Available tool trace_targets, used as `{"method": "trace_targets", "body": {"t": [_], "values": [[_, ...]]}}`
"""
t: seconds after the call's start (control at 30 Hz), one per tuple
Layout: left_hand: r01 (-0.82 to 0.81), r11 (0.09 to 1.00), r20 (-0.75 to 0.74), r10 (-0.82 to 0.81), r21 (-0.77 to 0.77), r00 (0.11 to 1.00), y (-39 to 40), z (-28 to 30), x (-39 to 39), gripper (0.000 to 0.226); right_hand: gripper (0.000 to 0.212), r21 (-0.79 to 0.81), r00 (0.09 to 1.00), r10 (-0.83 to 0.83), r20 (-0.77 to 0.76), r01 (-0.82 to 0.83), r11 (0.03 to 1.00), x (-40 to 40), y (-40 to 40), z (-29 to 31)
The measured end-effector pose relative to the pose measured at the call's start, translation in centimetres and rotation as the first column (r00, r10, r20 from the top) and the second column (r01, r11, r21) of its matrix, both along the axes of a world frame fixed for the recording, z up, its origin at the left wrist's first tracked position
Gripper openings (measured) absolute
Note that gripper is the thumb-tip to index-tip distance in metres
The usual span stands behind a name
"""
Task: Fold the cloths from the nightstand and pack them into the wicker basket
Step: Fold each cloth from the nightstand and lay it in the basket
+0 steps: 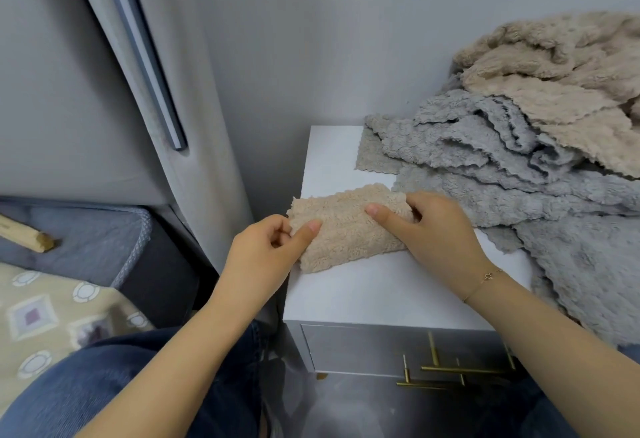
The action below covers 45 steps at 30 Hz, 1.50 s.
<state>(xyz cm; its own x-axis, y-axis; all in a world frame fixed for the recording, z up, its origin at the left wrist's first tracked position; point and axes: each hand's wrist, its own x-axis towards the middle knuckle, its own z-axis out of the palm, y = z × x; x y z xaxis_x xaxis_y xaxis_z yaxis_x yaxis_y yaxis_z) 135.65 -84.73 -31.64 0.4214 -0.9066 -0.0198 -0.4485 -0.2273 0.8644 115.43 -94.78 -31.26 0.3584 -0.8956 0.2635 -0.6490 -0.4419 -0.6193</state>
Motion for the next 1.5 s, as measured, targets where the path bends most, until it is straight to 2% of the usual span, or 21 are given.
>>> {"method": "trace_targets", "body": {"t": [0.07, 0.1, 0.2, 0.3, 0.37, 0.5, 0.57, 0.63, 0.7, 0.77, 0.87, 1.0, 1.07, 1.13, 1.3, 1.4, 1.5], "values": [[-0.001, 0.998, 0.104, 0.007, -0.058, 0.995, 0.2, 0.0, -0.3, 0.039, 0.065, 0.016, 0.999, -0.033, -0.031, 0.034, 0.999, 0.0, -0.1, 0.0], [0.018, 0.994, 0.202, 0.004, -0.110, 0.979, 0.4, 0.2, -0.4, 0.030, 0.064, 0.025, 0.998, -0.042, -0.044, 0.043, 0.999, 0.0, -0.1, 0.0], [0.192, 0.948, 0.523, -0.033, -0.253, 0.852, 0.5, 0.8, -0.2, 0.026, 0.051, 0.054, 0.999, -0.043, -0.024, 0.044, 0.998, 0.1, -0.3, -0.2], [0.394, 0.886, 0.683, -0.131, -0.244, 0.718, 0.5, 0.9, 0.3, 0.029, 0.059, 0.050, 0.999, -0.020, 0.050, 0.017, 0.999, 0.1, -0.6, -0.5], [0.461, 0.872, 0.711, -0.218, -0.166, 0.669, 0.6, 0.6, 0.3, 0.042, 0.054, 0.005, 0.998, 0.005, 0.064, -0.005, 1.000, 0.1, -0.8, -0.7], [0.455, 0.887, 0.683, -0.285, -0.078, 0.673, 0.6, -0.1, 0.4, 0.054, 0.052, -0.166, 0.994, 0.099, 0.052, -0.089, 0.982, 0.0, -0.8, -0.6], [0.445, 0.893, 0.660, -0.298, -0.061, 0.689, 0.3, -0.3, 0.6, 0.056, 0.048, -0.301, 0.979, 0.199, -0.037, -0.201, 0.932, -0.3, -0.6, -0.4], [0.431, 0.900, 0.645, -0.293, -0.062, 0.705, 0.0, -0.5, 0.6, 0.054, 0.047, -0.370, 0.942, 0.282, -0.183, -0.331, 0.868, -0.8, -0.3, -0.5], [0.427, 0.901, 0.663, -0.271, -0.080, 0.698, -0.2, -0.3, 0.6, 0.047, 0.051, -0.356, 0.906, 0.305, -0.293, -0.400, 0.845, -1.2, -0.3, -1.0], [0.437, 0.894, 0.677, -0.258, -0.104, 0.690, -0.3, 0.1, 0.6, 0.041, 0.055, -0.313, 0.894, 0.308, -0.324, -0.409, 0.857, -1.2, -0.4, -1.3], [0.436, 0.891, 0.587, -0.288, -0.125, 0.757, 0.3, 1.1, 0.4, 0.030, 0.052, -0.270, 0.907, 0.347, -0.240, -0.405, 0.873, -1.1, -0.7, -0.5], [0.357, 0.930, 0.202, -0.334, -0.088, 0.921, 1.3, 1.6, 0.4, 0.022, 0.046, -0.127, 0.908, 0.410, -0.084, -0.418, 0.899, -0.7, -0.5, 0.4], [0.283, 0.956, 0.062, -0.278, -0.083, 0.959, 1.1, 1.7, 0.5, 0.019, 0.040, 0.000, 0.910, 0.413, 0.031, -0.413, 0.911, -0.3, -0.7, 0.7], [0.222, 0.972, -0.015, -0.223, -0.078, 0.975, 0.7, 1.7, 0.4, 0.017, 0.039, 0.105, 0.913, 0.397, 0.096, -0.406, 0.908, 0.4, -1.2, 1.0], [0.083, 0.997, -0.015, -0.083, 0.008, 0.996, 0.0, 1.0, 0.6, 0.026, 0.047, 0.143, 0.929, 0.369, 0.022, -0.368, 0.919, 2.4, -3.2, 1.0], [0.076, 0.987, -0.185, -0.049, 0.142, 0.982, -0.3, 1.0, 1.3, 0.044, 0.050, 0.107, 0.939, 0.341, -0.034, -0.336, 0.936, 3.1, -3.8, 0.8], [0.069, 0.981, -0.223, -0.028, 0.180, 0.974, -0.5, 1.0, 1.6, 0.054, 0.053, 0.073, 0.937, 0.343, -0.067, -0.338, 0.938, 3.1, -4.1, 0.6]]}}
